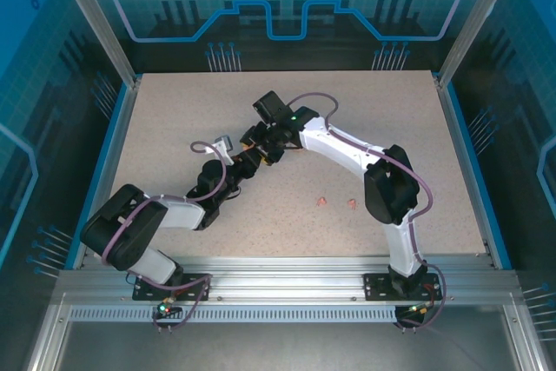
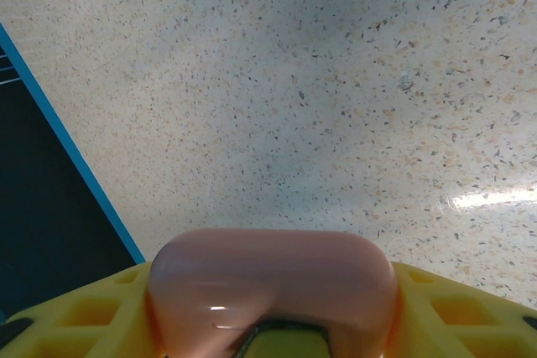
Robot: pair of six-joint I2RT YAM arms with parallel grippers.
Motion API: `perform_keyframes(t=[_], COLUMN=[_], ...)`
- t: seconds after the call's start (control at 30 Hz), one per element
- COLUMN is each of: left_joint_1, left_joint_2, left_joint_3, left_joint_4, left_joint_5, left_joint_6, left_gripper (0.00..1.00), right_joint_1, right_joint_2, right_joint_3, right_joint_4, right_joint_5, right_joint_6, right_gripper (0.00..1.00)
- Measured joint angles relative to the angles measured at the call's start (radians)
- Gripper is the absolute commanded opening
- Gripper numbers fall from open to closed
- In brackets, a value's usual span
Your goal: Insert wireless bluetooth earbuds into charging case
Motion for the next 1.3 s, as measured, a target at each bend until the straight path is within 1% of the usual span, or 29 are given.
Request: perform_keyframes(t=[0.07,0.2,0.27,0.47,0.57,0.77,0.83,0.87,0.93,0.97,1.03,1.1,1.17,1.3], left_joint_1=[0.000,0.000,0.000,-0.003,-0.004,-0.003,-0.003,-0.003,-0.004,-0.004,-0.004,-0.003,-0.003,0.009], left_joint_2=[-0.002,-0.023,-0.032,-0.036,-0.036,-0.035,-0.035,-0.035,-0.035,-0.035,-0.035,-0.035,-0.042,-0.093], left_joint_3=[-0.001,-0.006,-0.013,-0.015,-0.015,-0.015,-0.014,-0.014,-0.014,-0.014,-0.014,-0.014,-0.014,-0.008], left_joint_4=[-0.007,-0.027,-0.029,-0.026,-0.024,-0.020,-0.020,-0.019,-0.016,-0.013,-0.015,-0.030,-0.054,-0.161], left_joint_5=[-0.008,-0.017,-0.021,-0.021,-0.021,-0.024,-0.024,-0.024,-0.023,-0.022,-0.018,-0.015,-0.006,0.075], left_joint_6=[0.001,0.001,0.002,0.005,0.001,-0.006,-0.007,-0.007,-0.007,-0.007,-0.002,-0.001,0.005,0.052], left_gripper=[0.42,0.42,0.37,0.32,0.24,0.12,0.10,0.11,0.11,0.11,0.11,0.11,0.11,0.11], right_joint_1=[0.000,-0.002,-0.002,-0.002,-0.002,-0.003,-0.004,-0.005,-0.008,-0.010,-0.019,-0.035,-0.065,-0.153], right_joint_2=[-0.003,-0.005,-0.006,-0.006,-0.006,-0.006,-0.006,-0.007,-0.009,-0.010,-0.010,-0.012,-0.014,-0.068], right_joint_3=[-0.007,-0.010,-0.010,-0.011,-0.011,-0.014,-0.015,-0.015,-0.015,-0.015,-0.014,-0.008,0.011,0.026], right_joint_4=[0.006,0.006,0.006,0.006,0.008,0.021,0.021,0.021,0.021,0.021,0.024,0.022,0.021,0.032], right_joint_5=[0.000,0.000,0.000,-0.002,-0.003,-0.004,-0.006,-0.007,-0.009,-0.013,-0.023,-0.025,-0.024,-0.025], right_joint_6=[0.000,0.000,0.000,0.000,0.001,0.001,0.001,0.001,0.001,0.003,0.001,-0.006,-0.025,-0.109], right_gripper=[0.40,0.40,0.40,0.40,0.40,0.41,0.45,0.50,0.63,0.68,0.75,0.78,0.79,0.80])
